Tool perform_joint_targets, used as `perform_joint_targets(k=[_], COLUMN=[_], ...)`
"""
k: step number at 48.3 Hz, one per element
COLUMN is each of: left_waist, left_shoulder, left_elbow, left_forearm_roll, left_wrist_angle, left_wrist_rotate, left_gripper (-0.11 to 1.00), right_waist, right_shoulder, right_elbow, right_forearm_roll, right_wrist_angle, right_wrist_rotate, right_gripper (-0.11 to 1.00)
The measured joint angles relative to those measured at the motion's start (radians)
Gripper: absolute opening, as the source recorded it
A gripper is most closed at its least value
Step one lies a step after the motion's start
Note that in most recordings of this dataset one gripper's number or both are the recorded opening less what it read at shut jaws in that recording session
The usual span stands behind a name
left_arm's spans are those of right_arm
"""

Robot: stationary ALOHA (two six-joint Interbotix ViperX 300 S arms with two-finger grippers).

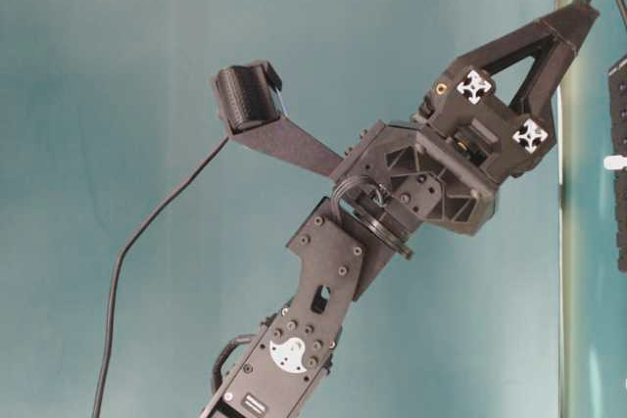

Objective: Pass the USB cable through three rings with both arms.

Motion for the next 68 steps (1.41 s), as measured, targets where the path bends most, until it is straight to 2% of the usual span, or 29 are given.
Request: perform_joint_targets(k=[5,13,29,38,45,57,68], left_waist=[-0.005,-0.008,-0.009,-0.008,-0.009,-0.009,-0.009], left_shoulder=[0.000,0.000,0.000,0.000,0.002,0.000,0.000], left_elbow=[0.000,0.000,0.000,0.000,0.000,0.000,0.000], left_forearm_roll=[0.000,0.000,0.000,0.000,0.000,0.000,0.000], left_wrist_angle=[0.002,0.002,0.002,0.002,0.002,0.002,0.002], left_wrist_rotate=[0.000,0.000,0.000,0.000,0.000,0.000,0.000], left_gripper=[0.23,0.23,0.23,0.23,0.23,0.23,0.23], right_waist=[-0.002,0.000,0.003,0.011,0.012,0.012,0.014], right_shoulder=[0.018,0.026,0.038,0.060,0.066,0.066,0.066], right_elbow=[0.000,0.000,0.000,-0.006,-0.012,-0.012,-0.014], right_forearm_roll=[0.000,0.000,0.002,0.002,0.002,0.002,0.000], right_wrist_angle=[-0.043,-0.078,-0.060,-0.049,-0.049,-0.048,-0.048], right_wrist_rotate=[0.028,0.049,0.051,0.051,0.051,0.051,0.049], right_gripper=[0.76,0.74,0.73,0.69,0.58,0.29,0.09])
